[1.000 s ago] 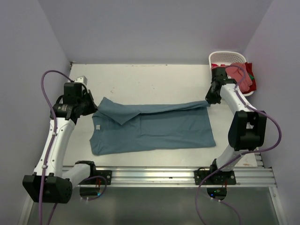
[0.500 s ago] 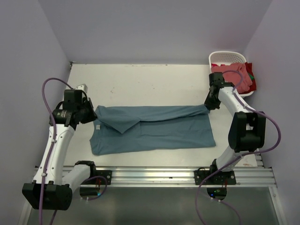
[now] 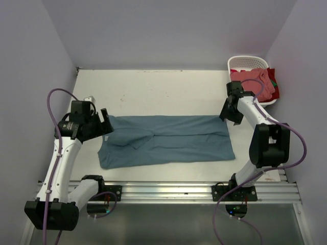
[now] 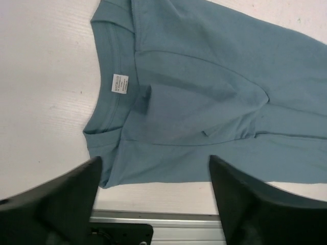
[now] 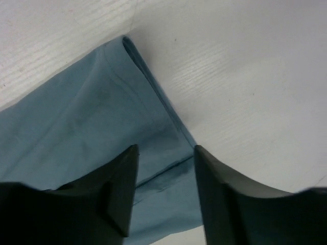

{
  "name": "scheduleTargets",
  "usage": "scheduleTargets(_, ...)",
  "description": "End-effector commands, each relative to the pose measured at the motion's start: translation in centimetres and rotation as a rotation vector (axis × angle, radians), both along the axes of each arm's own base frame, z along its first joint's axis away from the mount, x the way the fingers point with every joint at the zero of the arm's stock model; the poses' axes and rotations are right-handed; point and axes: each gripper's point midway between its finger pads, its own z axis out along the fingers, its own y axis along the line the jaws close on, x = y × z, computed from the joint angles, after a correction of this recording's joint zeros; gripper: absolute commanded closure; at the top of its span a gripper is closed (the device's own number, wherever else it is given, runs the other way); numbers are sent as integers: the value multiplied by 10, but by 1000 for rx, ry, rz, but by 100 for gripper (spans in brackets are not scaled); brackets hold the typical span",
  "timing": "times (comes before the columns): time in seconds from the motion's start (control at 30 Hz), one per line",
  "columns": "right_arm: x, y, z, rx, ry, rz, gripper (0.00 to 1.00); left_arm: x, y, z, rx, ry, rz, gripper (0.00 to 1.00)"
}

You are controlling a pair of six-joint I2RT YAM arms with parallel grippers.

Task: Fold and stack the t-shirts
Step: Fold the tshirt

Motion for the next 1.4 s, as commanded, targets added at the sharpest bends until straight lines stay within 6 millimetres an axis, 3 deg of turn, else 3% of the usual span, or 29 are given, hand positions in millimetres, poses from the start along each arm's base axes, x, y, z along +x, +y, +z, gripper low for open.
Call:
scheduleTargets(0.0,-5,-5,22,-42,-19,-10,39,-9,9,-3,25,35,46,0)
scheduleTargets(0.1,1,-2,40,-30,-66,-8,30,-5,8,10,9,-30,65,0)
scheduleTargets(0.27,23,18,51,51,-141,37,34,28,-5,18,-74,-168,70,0)
scheduleTargets(0.33,39,28,42,88,-140,59,53,49,-13,10,-122,-210,52,0)
scheduleTargets(0.4,50,40,34,124,-129,78,84,65,-18,-2,-147,-207,50,0)
scheduleTargets(0.43,52,44,19,132,-92,83,100,77,-22,-4,-167,-237,40,0)
scheduleTargets(0.5,58,56,10,160,-77,104,100,92,-27,-20,-191,-223,24,11)
scheduleTargets(0.53,59,59,3,166,-62,109,100,101,-31,-21,-208,-238,8,29)
scheduleTargets(0.6,57,69,-13,179,-21,125,100,114,-34,-39,-219,-211,2,48)
scheduleTargets(0.63,56,71,-17,179,-11,129,100,117,-34,-46,-219,-200,3,64)
scheduleTargets(0.73,49,78,-30,174,17,139,100,123,-33,-77,-210,-140,15,82)
scheduleTargets(0.83,40,79,-42,157,43,143,100,121,-33,-107,-209,-73,26,91)
scheduleTargets(1.0,27,73,-60,130,86,134,100,105,-31,-150,-205,46,60,95)
scheduleTargets(1.17,17,73,-77,119,126,134,100,102,-28,-180,-199,122,101,99)
scheduleTargets(1.27,5,74,-87,103,161,145,100,114,-29,-191,-213,141,126,100)
scheduleTargets(1.37,-11,81,-94,102,192,168,100,141,-33,-193,-236,131,137,100)
